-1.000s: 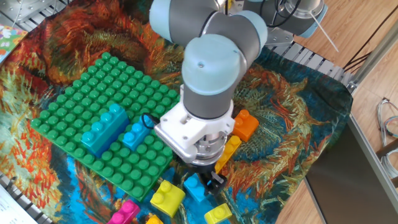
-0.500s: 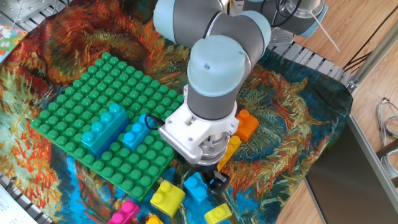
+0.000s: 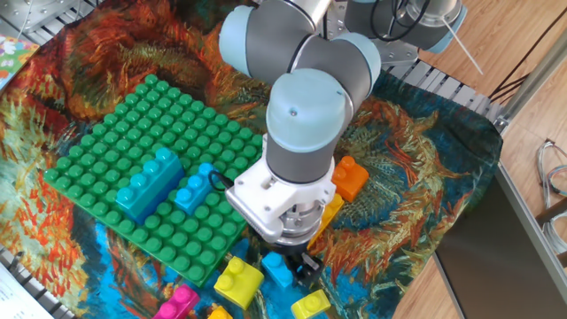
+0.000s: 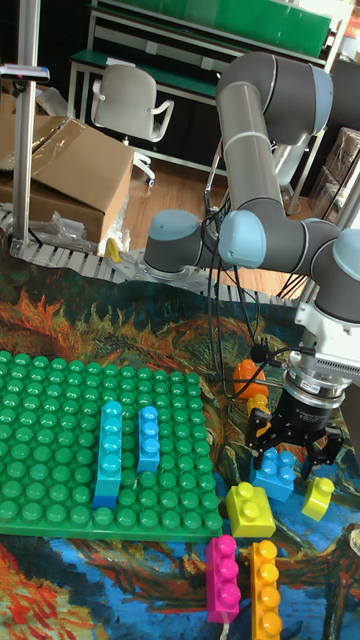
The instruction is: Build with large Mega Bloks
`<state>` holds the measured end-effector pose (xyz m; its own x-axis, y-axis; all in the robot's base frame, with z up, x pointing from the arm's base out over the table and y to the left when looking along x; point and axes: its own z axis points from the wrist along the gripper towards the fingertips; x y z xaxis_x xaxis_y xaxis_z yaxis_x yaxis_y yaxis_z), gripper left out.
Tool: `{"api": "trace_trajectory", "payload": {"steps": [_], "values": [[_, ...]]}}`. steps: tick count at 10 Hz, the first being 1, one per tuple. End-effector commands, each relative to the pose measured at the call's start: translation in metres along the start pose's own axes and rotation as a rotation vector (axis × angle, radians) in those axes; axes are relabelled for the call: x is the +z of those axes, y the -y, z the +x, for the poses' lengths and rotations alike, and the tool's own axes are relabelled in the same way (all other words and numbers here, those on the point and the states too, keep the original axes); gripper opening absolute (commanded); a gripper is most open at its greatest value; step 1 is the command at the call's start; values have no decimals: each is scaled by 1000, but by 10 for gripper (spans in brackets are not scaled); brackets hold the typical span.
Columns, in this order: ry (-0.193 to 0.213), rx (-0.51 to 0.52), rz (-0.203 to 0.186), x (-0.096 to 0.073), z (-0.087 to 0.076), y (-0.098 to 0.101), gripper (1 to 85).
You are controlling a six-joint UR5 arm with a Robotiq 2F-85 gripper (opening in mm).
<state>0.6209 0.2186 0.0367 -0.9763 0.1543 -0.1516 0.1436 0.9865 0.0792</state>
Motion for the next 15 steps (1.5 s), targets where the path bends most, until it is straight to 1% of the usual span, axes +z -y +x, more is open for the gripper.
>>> {"api": "trace_trajectory", "payload": {"steps": [1, 3, 4, 5, 6, 7, 8, 9, 10, 11, 12, 13, 15], "values": [[12, 29, -8, 6, 3, 4, 710], [17, 20, -1, 7, 7, 10, 710], [15, 25, -1, 7, 7, 10, 663], [9, 34, 0, 7, 8, 8, 513], [10, 35, -5, 7, 7, 3, 483], [11, 48, 0, 2, 6, -2, 330], [-17, 72, 8, -9, 12, -8, 130], [-34, 73, -23, -16, 14, -20, 13], [-20, 44, -36, -16, 11, -23, 13], [-20, 27, -38, -17, 12, -24, 13], [-25, 4, -39, -22, 14, -24, 13], [-22, -28, -31, -25, 16, -22, 13], [-7, -72, -56, -27, 16, -30, 13]]}}
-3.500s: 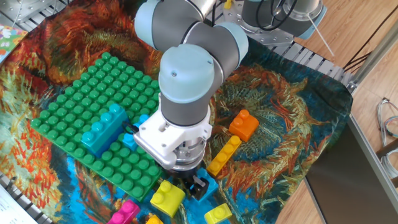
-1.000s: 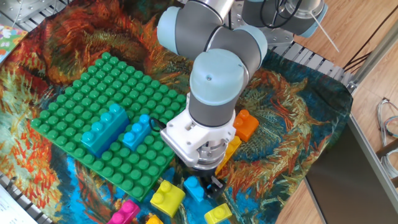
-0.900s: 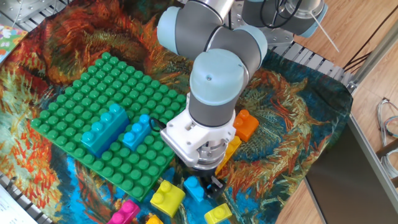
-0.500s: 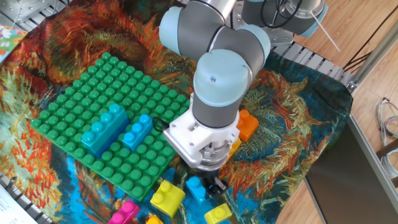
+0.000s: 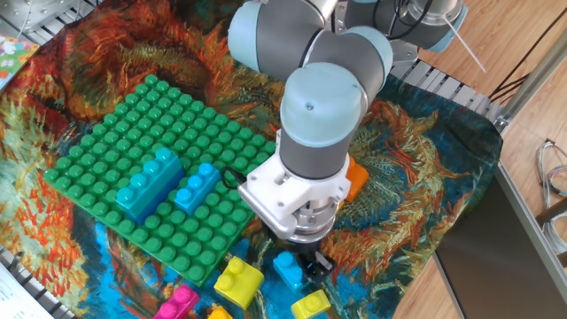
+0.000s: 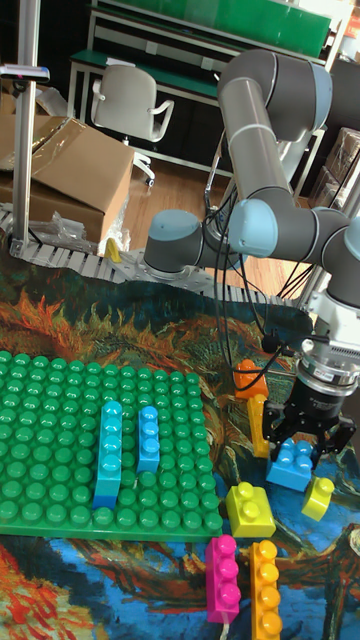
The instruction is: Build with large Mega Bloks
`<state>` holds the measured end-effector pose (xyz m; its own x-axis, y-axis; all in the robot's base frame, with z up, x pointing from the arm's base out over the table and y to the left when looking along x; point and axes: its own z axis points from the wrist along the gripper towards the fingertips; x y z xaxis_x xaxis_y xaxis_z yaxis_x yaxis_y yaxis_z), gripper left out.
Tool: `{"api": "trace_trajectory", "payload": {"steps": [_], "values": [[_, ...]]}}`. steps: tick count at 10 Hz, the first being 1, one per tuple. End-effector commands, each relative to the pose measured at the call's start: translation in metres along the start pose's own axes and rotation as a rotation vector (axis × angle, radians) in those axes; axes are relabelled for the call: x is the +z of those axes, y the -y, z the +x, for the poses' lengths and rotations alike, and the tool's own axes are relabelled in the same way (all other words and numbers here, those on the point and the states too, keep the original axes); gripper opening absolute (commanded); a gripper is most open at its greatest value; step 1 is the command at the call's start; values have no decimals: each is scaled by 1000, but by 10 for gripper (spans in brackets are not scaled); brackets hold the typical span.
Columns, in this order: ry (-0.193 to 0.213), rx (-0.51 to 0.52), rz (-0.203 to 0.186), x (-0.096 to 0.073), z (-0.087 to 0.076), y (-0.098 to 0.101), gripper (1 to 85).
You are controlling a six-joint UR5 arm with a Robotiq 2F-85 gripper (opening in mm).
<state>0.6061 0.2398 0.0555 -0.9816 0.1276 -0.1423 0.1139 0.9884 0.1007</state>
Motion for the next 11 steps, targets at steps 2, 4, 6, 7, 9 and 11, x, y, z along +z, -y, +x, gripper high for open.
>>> {"api": "trace_trajectory", "payload": {"steps": [2, 4, 6, 7, 9, 11], "values": [[25, -55, -30, -8, -4, -10, 13], [29, -85, 10, -7, -5, 0, 13], [11, -91, 22, -7, -1, 3, 13], [10, -96, 25, -7, 0, 4, 13], [3, -107, 33, -7, 1, 6, 13], [-19, -134, 40, -11, 7, 11, 13]]}}
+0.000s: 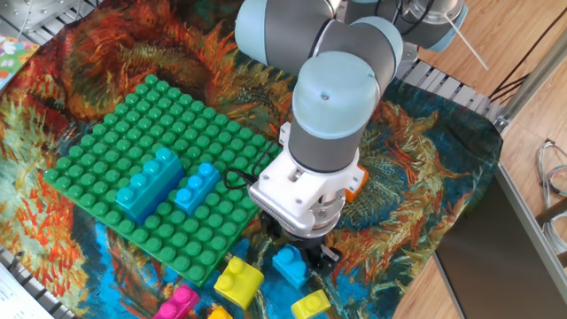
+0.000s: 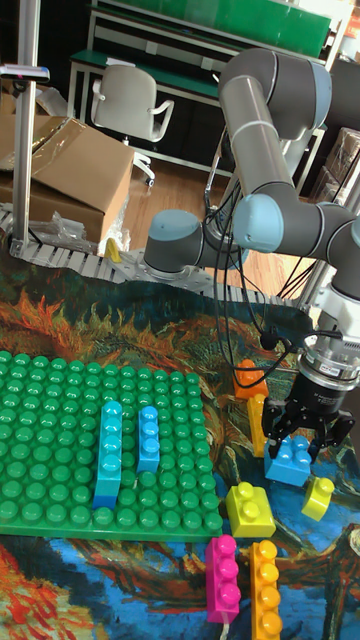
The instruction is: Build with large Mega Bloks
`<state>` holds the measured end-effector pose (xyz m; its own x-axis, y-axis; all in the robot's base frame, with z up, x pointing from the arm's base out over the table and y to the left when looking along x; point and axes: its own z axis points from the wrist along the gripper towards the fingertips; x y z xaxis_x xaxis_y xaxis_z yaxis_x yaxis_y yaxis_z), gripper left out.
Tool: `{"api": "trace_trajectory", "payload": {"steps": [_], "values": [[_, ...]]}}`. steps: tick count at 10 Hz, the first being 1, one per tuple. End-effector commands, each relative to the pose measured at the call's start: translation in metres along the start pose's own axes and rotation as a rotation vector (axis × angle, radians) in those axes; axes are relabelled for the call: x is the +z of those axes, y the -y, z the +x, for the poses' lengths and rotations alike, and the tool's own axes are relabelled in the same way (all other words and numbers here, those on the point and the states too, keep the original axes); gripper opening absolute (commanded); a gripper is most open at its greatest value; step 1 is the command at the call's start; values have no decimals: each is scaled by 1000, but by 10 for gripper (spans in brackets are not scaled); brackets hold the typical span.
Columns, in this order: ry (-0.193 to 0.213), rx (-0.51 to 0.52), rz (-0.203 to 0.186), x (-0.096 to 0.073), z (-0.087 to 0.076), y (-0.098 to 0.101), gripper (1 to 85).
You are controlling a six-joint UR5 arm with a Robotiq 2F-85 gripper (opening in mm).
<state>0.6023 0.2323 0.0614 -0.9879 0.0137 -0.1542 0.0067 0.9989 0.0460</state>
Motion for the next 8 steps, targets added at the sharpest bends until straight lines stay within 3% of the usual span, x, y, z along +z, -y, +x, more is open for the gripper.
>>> {"api": "trace_trajectory", "payload": {"steps": [1, 3, 4, 8], "values": [[-42, -40, -6, -16, 12, 12, 13], [-76, -83, -17, -41, 24, 34, 13], [-81, -91, -40, -50, 26, 36, 13], [-28, -111, 16, -49, 12, 51, 13]]}}
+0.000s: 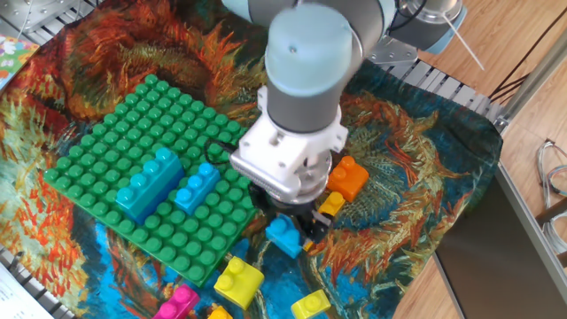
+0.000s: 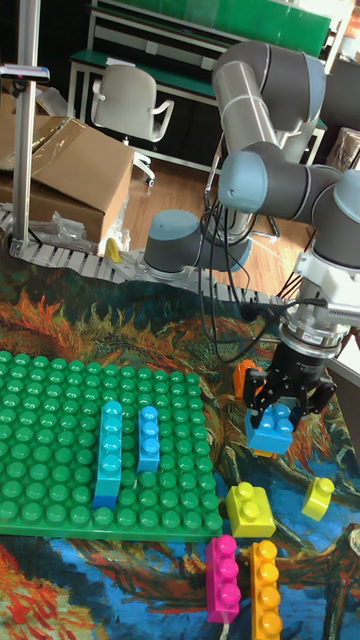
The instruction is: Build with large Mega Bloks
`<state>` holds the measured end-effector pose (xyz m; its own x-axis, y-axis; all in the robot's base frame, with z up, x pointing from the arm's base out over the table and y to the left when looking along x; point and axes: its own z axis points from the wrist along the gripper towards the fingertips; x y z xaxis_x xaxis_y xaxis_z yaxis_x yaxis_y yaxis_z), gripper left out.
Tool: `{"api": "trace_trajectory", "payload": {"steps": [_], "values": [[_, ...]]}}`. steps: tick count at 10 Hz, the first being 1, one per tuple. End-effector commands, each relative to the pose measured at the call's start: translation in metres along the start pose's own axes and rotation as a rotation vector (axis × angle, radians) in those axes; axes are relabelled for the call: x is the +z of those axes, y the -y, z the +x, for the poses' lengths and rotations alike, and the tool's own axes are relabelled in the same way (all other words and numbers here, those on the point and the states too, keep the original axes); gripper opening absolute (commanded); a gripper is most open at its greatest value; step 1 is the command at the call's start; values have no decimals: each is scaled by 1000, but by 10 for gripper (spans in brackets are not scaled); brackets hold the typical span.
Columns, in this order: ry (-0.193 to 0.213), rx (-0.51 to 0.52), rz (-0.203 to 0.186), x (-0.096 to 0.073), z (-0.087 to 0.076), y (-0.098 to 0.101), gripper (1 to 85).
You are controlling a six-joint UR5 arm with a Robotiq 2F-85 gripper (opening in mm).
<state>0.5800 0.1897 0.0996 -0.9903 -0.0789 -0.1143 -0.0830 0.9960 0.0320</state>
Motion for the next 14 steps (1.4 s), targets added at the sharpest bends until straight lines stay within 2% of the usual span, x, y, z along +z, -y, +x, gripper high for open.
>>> {"api": "trace_trajectory", "payload": {"steps": [1, 3, 4, 6, 7, 8, 9, 10, 12, 13, 14], "values": [[15, -57, 5, -6, -3, 10, 13], [9, -145, 1, -3, 0, 54, 13], [16, -173, -24, 1, 2, 68, 13], [44, -135, -37, 3, -2, 66, 13], [50, -79, -11, 3, -4, 73, 13], [49, -8, 31, 3, -4, 84, 13], [47, 16, 48, 3, -4, 89, 13], [42, -9, 41, 0, -6, 96, 13], [28, -85, 26, -1, -9, 132, 13], [32, -110, 4, 2, -12, 141, 13], [38, -110, -17, 5, -11, 139, 13]]}}
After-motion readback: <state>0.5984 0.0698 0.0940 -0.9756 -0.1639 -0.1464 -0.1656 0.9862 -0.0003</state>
